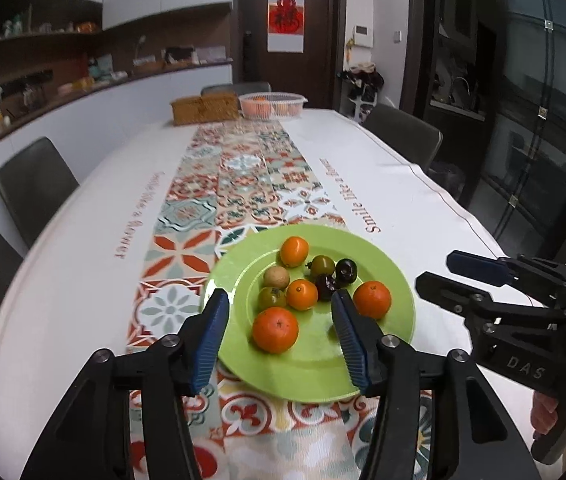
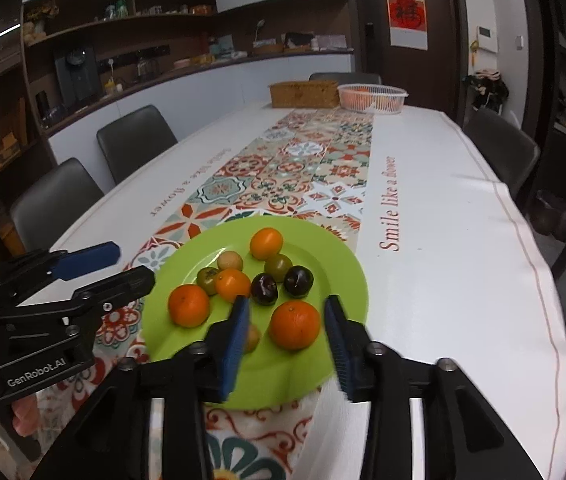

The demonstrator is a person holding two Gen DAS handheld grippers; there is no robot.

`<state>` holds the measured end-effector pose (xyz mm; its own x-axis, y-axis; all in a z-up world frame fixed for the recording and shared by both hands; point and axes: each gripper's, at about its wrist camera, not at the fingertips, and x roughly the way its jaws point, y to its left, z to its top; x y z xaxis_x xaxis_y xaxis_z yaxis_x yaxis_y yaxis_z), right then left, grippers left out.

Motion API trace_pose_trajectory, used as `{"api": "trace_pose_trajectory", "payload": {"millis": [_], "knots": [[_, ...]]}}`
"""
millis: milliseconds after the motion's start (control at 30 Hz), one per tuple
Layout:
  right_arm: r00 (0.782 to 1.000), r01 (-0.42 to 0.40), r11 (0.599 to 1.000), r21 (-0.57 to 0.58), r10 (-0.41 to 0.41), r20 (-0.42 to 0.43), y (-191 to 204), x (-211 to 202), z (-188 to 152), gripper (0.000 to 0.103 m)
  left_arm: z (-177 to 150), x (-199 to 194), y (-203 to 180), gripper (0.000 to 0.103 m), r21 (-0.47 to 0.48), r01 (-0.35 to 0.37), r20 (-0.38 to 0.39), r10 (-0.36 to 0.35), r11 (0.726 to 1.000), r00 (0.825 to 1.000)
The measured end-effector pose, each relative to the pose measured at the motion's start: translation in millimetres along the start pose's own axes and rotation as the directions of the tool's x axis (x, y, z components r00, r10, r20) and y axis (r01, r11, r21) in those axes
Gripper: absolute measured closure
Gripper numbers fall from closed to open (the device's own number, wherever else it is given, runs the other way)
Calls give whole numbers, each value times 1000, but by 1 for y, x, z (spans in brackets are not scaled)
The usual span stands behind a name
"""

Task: Organize fruits

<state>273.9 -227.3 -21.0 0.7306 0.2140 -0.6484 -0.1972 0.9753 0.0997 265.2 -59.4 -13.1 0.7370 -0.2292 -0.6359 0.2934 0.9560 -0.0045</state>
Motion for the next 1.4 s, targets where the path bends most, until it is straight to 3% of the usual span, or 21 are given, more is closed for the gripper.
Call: {"api": "trace_pose_trajectory", "payload": {"millis": [100,300,600,900,1400], "knots": [[1000,4,1000,17,-5,24,1,-22,0,58,-2,-25,-2,37,1,-33,43,33,999,999],[996,48,999,12,-49,71,13,-68,-10,45,-12,-67,-9,19,6,-85,86,84,996,993],[990,86,996,36,-90,111,33,-128,-42,29,-39,-117,-18,6,-5,-106,116,106,994,988],[980,130,989,65,-138,140,45,-171,-70,24,-63,-160,-23,4,-29,-100,123,102,995,987],[975,122,991,47,-129,183,62,-216,-92,23,-85,-212,-34,1,-15,-109,167,110,994,980]]}}
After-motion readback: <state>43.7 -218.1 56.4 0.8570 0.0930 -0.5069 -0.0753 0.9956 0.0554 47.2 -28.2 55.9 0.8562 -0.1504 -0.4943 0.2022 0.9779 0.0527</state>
